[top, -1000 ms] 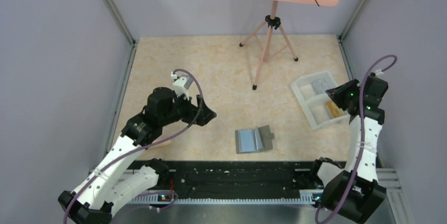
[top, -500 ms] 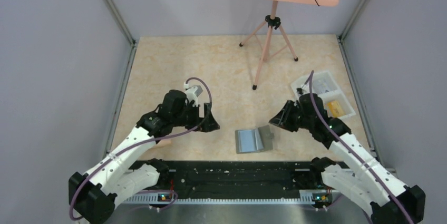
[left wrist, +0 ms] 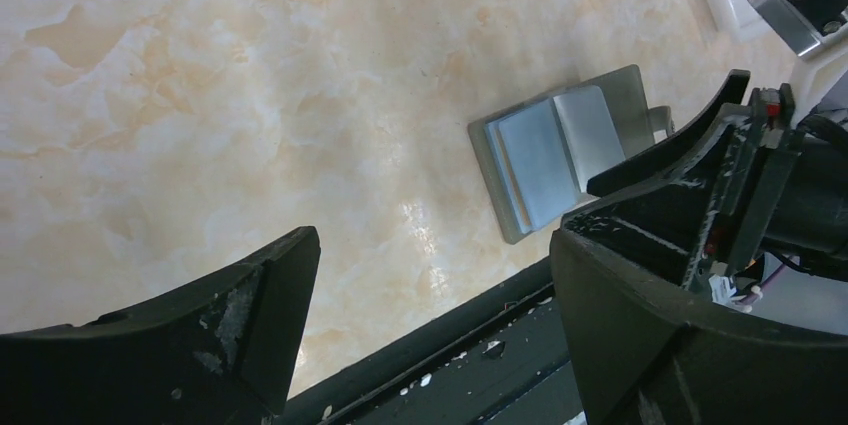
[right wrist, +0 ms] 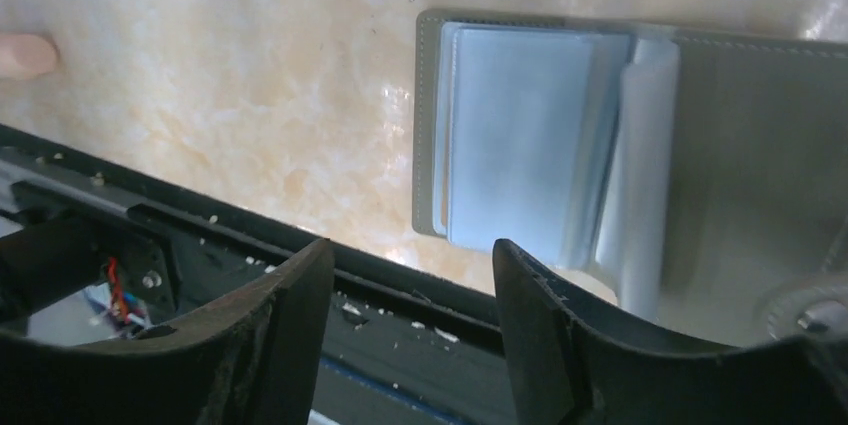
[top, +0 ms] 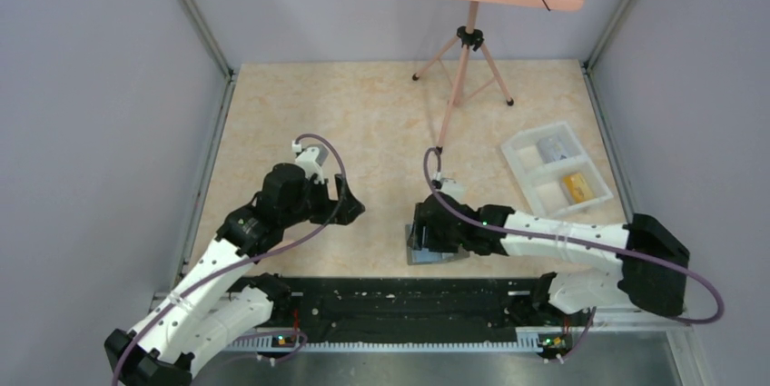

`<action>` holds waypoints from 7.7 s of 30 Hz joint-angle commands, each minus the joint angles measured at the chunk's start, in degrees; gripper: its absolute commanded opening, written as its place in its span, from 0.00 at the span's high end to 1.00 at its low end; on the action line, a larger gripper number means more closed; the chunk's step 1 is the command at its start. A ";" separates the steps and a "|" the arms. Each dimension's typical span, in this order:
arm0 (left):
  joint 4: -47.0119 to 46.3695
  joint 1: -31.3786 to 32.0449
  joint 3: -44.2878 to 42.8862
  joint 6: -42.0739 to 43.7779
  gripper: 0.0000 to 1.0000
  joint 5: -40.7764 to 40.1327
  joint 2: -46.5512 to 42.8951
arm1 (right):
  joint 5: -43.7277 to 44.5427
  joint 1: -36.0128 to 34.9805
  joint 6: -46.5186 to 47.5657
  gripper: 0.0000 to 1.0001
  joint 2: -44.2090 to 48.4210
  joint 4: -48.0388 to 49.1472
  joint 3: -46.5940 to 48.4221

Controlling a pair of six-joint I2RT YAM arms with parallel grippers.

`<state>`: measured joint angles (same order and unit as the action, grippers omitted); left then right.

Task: Take the credit cards out of the card holder
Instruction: Remove the credit card from the card holder.

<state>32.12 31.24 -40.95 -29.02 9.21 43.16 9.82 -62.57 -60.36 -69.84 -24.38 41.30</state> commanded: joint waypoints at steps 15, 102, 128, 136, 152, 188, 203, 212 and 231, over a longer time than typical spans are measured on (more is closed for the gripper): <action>-0.43 -0.18 0.15 -0.50 0.09 -3.48 -3.12 | 17.35 -4.14 1.67 0.27 -15.71 -9.28 11.12; -36.64 9.57 9.51 -14.33 0.56 16.79 25.79 | 0.43 7.06 0.92 0.82 15.79 37.27 -30.55; -39.79 16.14 3.29 -13.27 0.73 13.81 40.95 | -0.62 9.81 -4.38 0.63 21.23 36.22 -36.11; -38.88 18.73 -2.99 -12.68 0.74 14.25 45.69 | 0.13 9.81 -5.27 0.77 25.25 35.00 -37.54; -39.51 20.03 -8.79 -13.16 0.78 15.55 55.00 | -2.45 9.76 -5.31 0.79 26.03 40.02 -38.77; -47.67 22.54 -16.05 -18.41 0.78 24.81 63.27 | -0.42 9.81 4.31 0.57 47.37 1.38 -19.61; -40.32 19.79 -17.14 -17.58 0.77 19.14 59.15 | -7.25 9.82 -0.04 0.69 34.89 18.44 -31.78; -28.12 17.53 -12.11 -14.09 0.76 9.91 49.33 | -5.45 9.83 -1.33 0.68 32.00 20.39 -35.60; -38.02 17.62 0.94 -17.01 0.73 14.02 46.65 | -2.83 9.89 -5.36 0.97 27.72 21.81 -38.94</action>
<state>-2.46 48.80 -39.72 -46.57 22.31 90.13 4.93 -53.43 -64.75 -41.98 -1.56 4.38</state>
